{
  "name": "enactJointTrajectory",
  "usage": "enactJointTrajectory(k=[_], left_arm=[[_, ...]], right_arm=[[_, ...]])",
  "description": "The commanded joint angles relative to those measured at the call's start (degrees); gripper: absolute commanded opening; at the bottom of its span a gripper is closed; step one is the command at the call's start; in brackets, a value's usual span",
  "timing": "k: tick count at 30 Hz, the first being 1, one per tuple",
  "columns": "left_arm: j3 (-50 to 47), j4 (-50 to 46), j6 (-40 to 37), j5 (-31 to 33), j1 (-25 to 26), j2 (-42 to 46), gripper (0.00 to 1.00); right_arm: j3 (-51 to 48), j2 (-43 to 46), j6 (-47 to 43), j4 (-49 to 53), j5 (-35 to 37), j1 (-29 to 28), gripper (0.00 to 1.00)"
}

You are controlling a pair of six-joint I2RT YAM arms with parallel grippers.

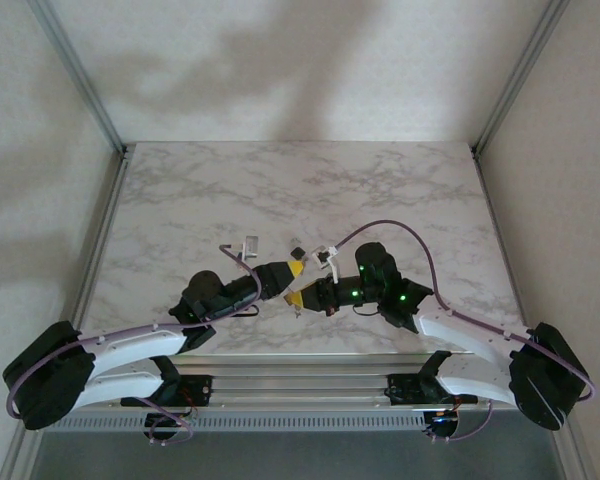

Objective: Lock with the key

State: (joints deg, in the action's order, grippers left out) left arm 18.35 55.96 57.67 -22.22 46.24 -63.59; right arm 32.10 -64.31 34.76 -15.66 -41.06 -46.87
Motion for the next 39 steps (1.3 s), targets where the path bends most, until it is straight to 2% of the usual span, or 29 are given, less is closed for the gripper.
enactJointTrajectory(k=[1, 16, 21, 30, 39], left_arm=[[-0.8, 2.1, 0.2, -2.2, 0.0, 1.8, 0.81], [-1.9, -0.4, -0.9, -1.1, 0.0, 3.5, 0.8], [-1.9, -3.4, -2.2, 0.0, 0.0, 5.6, 0.72], [-3.6, -4.0, -2.6, 0.0, 0.0, 6.5, 0.69], [-4.6, -3.6, -3.2, 0.9, 0.0, 7.4, 0.56]], right_arm=[[2.6, 0.0, -0.3, -0.8, -0.8, 1.0, 0.0], [3.0, 1.7, -1.5, 1.2, -0.6, 2.0, 0.0], [2.9, 2.4, -1.9, 2.1, -0.3, 2.2, 0.0], [3.0, 2.8, -1.1, 1.4, -1.2, 2.3, 0.0], [2.5, 2.5, 0.3, -0.4, -2.5, 2.3, 0.0]])
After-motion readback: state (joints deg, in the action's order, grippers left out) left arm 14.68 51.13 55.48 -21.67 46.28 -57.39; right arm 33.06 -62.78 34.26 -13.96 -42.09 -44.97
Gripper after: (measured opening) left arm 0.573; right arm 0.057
